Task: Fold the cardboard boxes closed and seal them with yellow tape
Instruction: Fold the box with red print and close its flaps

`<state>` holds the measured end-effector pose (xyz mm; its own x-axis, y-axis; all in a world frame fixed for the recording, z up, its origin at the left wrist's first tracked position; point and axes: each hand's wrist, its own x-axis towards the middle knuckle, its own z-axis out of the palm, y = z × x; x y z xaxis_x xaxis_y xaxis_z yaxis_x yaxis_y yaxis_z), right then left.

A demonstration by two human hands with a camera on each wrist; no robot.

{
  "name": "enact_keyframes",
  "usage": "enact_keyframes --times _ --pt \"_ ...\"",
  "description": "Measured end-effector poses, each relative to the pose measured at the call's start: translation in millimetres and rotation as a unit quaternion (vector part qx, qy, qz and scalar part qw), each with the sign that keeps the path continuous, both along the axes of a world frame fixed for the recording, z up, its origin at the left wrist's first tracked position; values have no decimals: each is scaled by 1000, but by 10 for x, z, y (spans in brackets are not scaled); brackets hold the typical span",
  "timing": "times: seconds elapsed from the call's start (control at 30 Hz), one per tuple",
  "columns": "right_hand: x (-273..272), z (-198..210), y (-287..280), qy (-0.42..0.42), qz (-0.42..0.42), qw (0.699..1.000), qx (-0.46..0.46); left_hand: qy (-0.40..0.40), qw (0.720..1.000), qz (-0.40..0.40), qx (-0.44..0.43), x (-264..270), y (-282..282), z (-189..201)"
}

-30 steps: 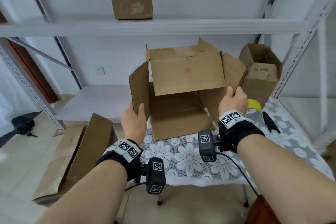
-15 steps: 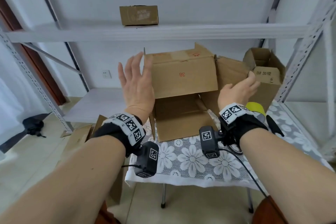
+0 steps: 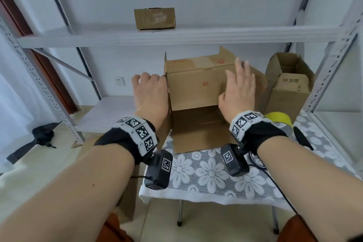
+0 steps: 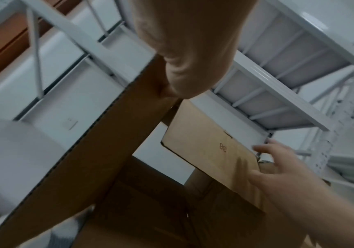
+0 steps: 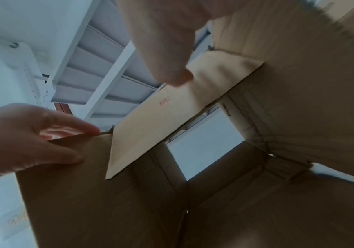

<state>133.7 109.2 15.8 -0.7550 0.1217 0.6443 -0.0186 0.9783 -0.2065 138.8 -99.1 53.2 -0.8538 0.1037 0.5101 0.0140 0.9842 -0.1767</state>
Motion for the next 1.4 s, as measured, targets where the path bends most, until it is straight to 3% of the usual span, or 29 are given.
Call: enact_keyframes --times 0.17,0.3,0.53,0.77,0.9,1.03,1.07,1.13,1.23,1.3,1.4 --pt "-71 67 -14 -100 -22 991 84 -64 994 9 -86 -67 82 36" --pt "-123 159 17 -114 -21 984 136 -80 988 23 -130 -183 162 -22" --pt "-234 214 86 -138 -77 975 160 -17 999 -37 -34 -395 162 -160" --pt "-188 85 175 -118 -91 975 166 8 994 -73 -80 -382 123 -335" --pt "-159 101 209 -93 -63 983 147 -8 993 -71 -95 -372 120 -331" --pt "-36 -3 102 -10 89 995 47 -23 994 -59 -92 -344 100 -325" --pt "5 -61 60 -44 124 991 20 -25 994 -59 -93 -342 87 -320" --pt "35 -220 -16 -198 140 970 -9 -28 993 -55 -98 -340 64 -312" --pt "37 -515 -86 -426 110 898 3 -30 993 -50 -102 -331 57 -324" --pt "49 -670 -122 -489 98 866 45 -30 993 -49 -101 -320 67 -341" --pt "38 -800 -174 -515 99 847 90 -33 994 -49 -96 -316 80 -348"
